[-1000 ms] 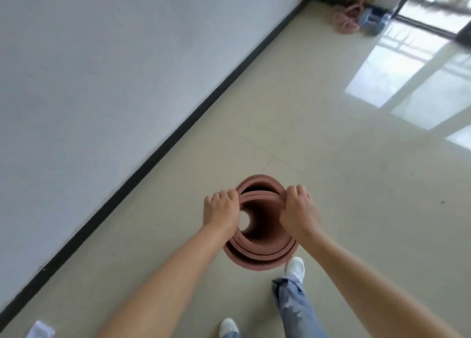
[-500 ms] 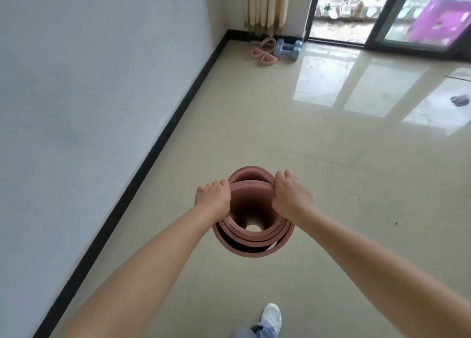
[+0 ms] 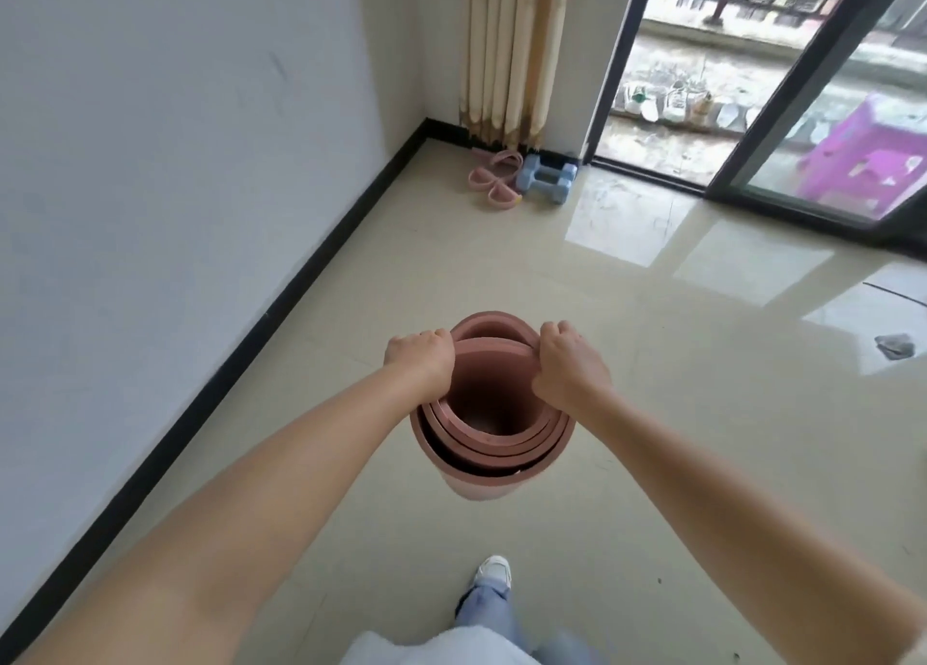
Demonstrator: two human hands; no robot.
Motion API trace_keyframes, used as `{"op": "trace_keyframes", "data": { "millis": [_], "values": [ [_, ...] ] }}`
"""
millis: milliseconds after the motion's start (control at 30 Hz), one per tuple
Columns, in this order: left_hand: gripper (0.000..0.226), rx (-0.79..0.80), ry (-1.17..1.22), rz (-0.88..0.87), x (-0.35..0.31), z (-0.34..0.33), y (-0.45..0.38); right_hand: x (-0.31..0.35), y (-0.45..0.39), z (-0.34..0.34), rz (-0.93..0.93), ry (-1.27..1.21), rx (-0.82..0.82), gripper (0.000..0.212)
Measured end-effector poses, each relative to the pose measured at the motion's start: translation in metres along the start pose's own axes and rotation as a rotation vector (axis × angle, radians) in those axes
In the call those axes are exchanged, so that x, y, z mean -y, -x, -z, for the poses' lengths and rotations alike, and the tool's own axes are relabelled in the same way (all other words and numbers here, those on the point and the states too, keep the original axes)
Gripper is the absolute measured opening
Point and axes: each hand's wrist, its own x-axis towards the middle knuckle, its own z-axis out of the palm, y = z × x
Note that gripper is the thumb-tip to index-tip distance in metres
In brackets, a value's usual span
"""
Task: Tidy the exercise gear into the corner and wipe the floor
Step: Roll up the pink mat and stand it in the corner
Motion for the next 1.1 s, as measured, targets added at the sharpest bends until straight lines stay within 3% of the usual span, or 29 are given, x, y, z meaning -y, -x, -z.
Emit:
{"op": "trace_keyframes", "data": {
  "millis": [233, 467, 567, 667, 800, 1100],
  "values": [
    [0.039, -0.044, -0.002, 0.056, -0.041, 0.117, -0.159, -0.044, -0.174, 0.103, 0.046, 0.008, -0.044, 0.034],
    [0.039, -0.018, 0.066, 0.191, -0.059, 0.216, -0.319, -0.067, -0.370, 0.182, 0.212, 0.044, -0.028, 0.034],
    [0.039, -0.005, 0.094, 0.240, -0.054, 0.249, -0.382, -0.062, -0.448, 0.210, 0.258, 0.053, -0.017, 0.045],
    [0.037, 0.019, 0.138, 0.302, -0.034, 0.272, -0.436, -0.044, -0.518, 0.230, 0.328, 0.081, 0.027, 0.056],
    [0.035, 0.025, 0.207, 0.346, 0.013, 0.304, -0.519, -0.003, -0.621, 0.249, 0.412, 0.129, 0.063, 0.053],
    [0.035, 0.028, 0.295, 0.362, 0.120, 0.383, -0.715, 0.085, -0.845, 0.279, 0.378, 0.151, 0.133, 0.041]
  ]
}}
